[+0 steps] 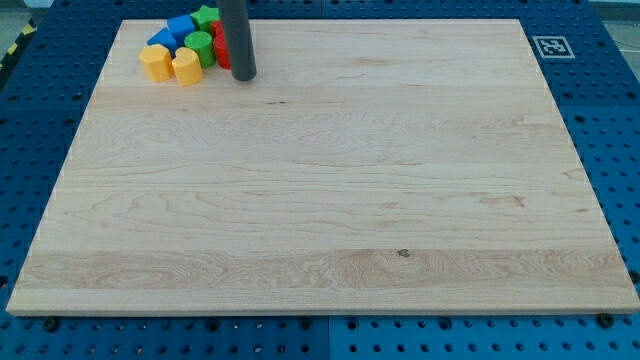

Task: Separate the green star and red star from the group of blocks

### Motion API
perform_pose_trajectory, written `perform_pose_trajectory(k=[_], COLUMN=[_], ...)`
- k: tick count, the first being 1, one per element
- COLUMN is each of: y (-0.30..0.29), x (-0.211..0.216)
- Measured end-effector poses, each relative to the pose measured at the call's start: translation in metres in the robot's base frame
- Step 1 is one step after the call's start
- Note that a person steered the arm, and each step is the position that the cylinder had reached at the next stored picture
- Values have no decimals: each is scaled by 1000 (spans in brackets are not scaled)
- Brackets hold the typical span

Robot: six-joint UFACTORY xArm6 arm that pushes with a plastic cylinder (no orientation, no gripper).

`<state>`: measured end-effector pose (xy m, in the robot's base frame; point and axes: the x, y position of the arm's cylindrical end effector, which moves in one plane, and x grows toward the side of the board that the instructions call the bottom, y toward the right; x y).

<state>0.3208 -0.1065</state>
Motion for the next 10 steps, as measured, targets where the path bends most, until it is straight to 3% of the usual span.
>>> perform_pose_trajectory(k=[1, 2, 3, 4, 5, 6, 10], y=[-10, -70, -146, -192, -196, -194, -50], x=[44, 58, 46, -15, -90, -129, -110])
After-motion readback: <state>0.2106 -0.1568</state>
